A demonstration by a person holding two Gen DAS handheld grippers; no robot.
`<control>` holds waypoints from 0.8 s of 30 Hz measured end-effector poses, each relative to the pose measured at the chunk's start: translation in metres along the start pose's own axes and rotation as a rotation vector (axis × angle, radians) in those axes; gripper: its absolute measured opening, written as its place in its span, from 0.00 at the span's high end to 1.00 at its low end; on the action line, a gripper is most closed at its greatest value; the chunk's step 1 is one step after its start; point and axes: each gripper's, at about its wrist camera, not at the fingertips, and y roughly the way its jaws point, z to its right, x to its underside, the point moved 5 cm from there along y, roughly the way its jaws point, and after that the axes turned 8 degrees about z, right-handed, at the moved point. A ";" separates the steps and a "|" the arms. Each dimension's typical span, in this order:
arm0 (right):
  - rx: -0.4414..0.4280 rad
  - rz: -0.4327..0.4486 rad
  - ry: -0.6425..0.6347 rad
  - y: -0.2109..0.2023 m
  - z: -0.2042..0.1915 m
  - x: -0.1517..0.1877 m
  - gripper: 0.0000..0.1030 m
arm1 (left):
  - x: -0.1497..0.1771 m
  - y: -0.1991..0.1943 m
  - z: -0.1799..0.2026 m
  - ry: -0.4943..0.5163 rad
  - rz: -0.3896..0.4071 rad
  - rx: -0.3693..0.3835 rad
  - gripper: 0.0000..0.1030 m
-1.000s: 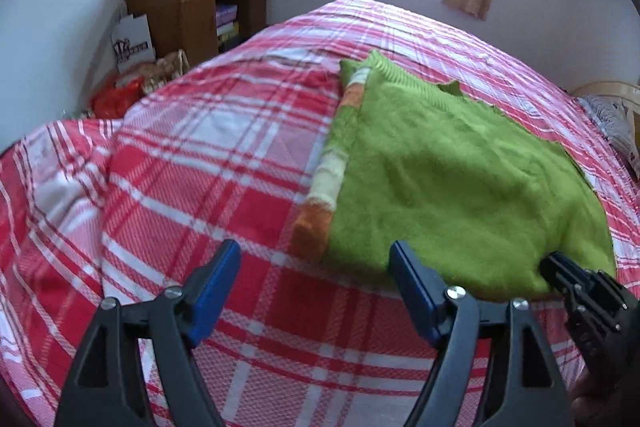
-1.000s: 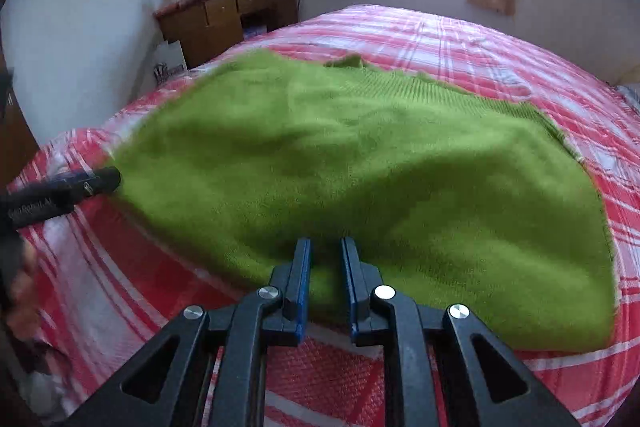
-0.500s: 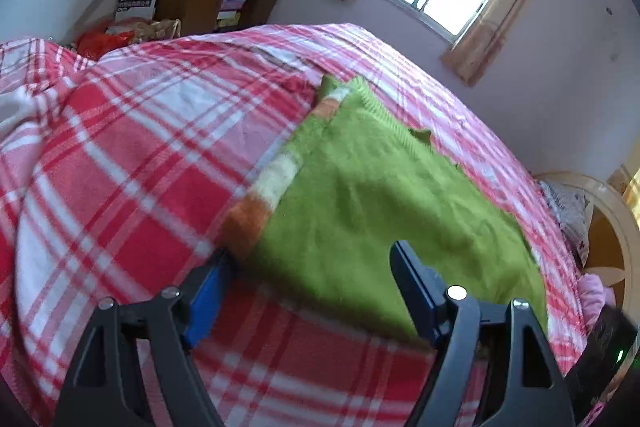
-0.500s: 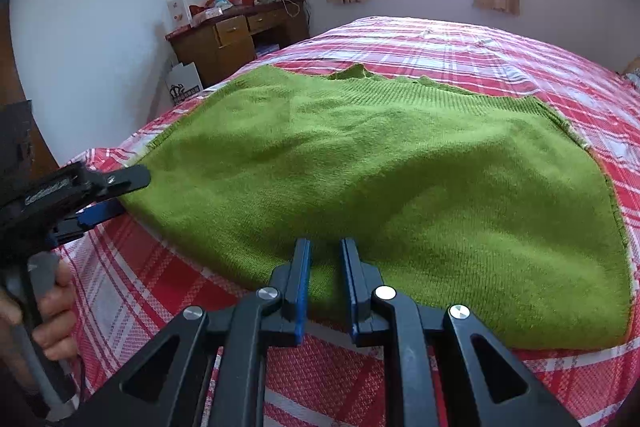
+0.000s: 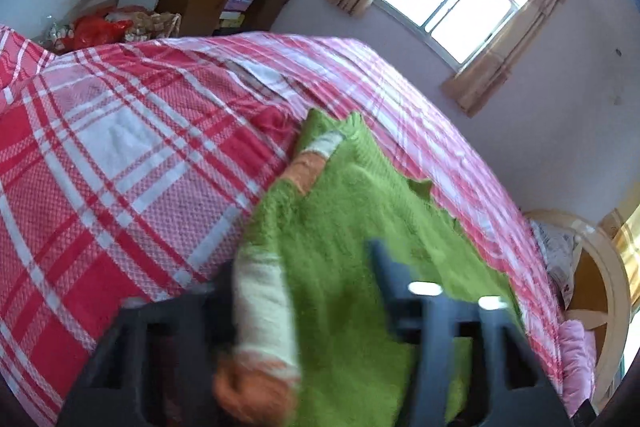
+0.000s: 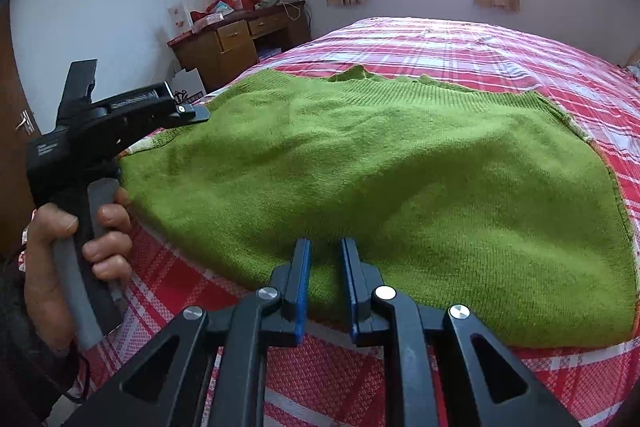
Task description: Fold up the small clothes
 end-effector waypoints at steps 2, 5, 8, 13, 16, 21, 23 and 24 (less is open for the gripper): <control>0.004 -0.018 0.001 0.000 -0.001 -0.003 0.85 | 0.000 -0.002 -0.005 0.000 0.000 -0.003 0.69; 0.004 0.038 -0.010 -0.009 -0.006 -0.024 0.85 | -0.002 -0.004 -0.010 -0.029 -0.018 0.031 0.71; 0.043 0.077 -0.023 -0.005 -0.007 -0.046 0.85 | -0.005 -0.004 -0.009 -0.047 -0.014 0.038 0.71; 0.043 -0.044 -0.002 0.036 -0.001 -0.029 0.84 | -0.004 0.005 -0.004 -0.024 -0.015 0.031 0.61; 0.027 -0.027 0.021 0.034 0.002 -0.028 0.84 | -0.007 0.002 0.000 0.014 0.007 -0.008 0.79; 0.005 -0.020 0.051 0.035 0.006 -0.026 0.84 | -0.013 -0.008 0.027 0.136 0.065 -0.047 0.84; 0.000 -0.017 0.060 0.034 0.007 -0.027 0.84 | -0.013 -0.012 0.043 0.198 0.083 -0.043 0.85; -0.004 -0.016 0.066 0.035 0.006 -0.028 0.84 | -0.011 -0.014 0.057 0.244 0.093 -0.035 0.85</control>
